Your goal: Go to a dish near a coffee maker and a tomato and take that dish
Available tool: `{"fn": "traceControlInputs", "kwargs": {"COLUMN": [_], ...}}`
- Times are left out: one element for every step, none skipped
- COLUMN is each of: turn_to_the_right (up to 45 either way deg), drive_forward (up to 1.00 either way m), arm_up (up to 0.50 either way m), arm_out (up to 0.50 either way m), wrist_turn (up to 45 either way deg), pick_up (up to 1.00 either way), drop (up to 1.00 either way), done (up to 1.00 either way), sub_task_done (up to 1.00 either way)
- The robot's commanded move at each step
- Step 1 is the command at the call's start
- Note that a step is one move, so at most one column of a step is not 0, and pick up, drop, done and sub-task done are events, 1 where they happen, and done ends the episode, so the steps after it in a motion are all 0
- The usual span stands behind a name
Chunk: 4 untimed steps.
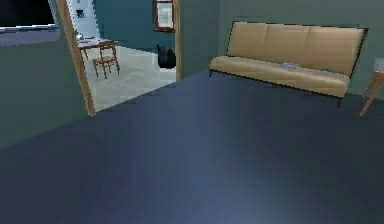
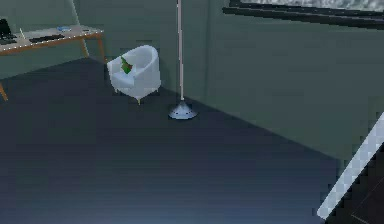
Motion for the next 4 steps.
{"fn": "traceControlInputs", "kwargs": {"turn_to_the_right": [0.0,-18.0,0.0,0.0], "drive_forward": [0.45,0.00,1.00,1.00], "arm_up": [0.00,0.00,0.00,0.00], "arm_out": [0.00,0.00,0.00,0.00], "wrist_turn": [0.0,0.0,0.0,0.0], "pick_up": [0.00,0.00,0.00,0.00], "drop": [0.00,0.00,0.00,0.00], "done": [0.00,0.00,0.00,0.00], "sub_task_done": [0.00,0.00,0.00,0.00]}}
